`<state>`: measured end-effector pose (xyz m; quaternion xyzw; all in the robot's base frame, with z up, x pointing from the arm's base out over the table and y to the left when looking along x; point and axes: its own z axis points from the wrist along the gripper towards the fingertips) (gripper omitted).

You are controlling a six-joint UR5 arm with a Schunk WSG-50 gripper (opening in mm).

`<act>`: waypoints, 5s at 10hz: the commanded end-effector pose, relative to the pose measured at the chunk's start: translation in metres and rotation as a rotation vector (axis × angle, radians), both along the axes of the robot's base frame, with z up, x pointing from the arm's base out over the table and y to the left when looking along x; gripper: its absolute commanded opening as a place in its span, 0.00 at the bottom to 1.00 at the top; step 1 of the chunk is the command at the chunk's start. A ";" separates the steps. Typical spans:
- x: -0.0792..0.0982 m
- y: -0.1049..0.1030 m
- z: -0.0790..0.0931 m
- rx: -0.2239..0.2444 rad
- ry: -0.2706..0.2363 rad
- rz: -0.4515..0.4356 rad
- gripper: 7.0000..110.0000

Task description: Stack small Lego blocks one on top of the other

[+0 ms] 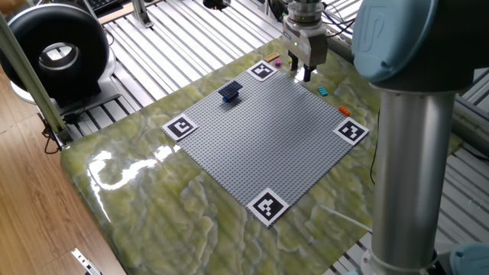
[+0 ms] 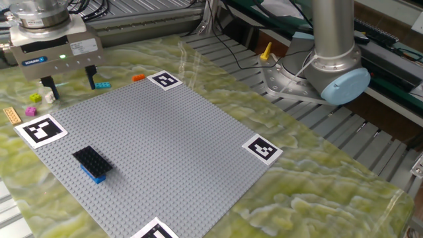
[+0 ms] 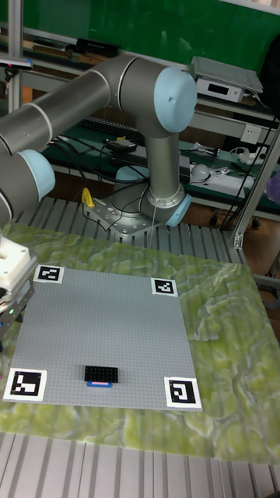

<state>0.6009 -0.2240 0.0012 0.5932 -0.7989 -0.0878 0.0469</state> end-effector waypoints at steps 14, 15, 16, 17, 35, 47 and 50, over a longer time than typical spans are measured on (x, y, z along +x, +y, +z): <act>0.024 -0.016 0.016 -0.112 -0.060 0.005 0.57; 0.022 -0.014 0.016 -0.101 -0.054 -0.001 0.36; 0.022 -0.012 0.013 -0.089 -0.055 -0.007 0.36; 0.026 -0.012 0.007 -0.081 -0.066 -0.001 0.36; 0.027 0.000 0.015 -0.061 -0.039 -0.010 0.36; 0.039 0.013 -0.006 -0.061 -0.078 -0.039 0.15; 0.046 0.009 -0.001 -0.074 -0.134 -0.029 0.15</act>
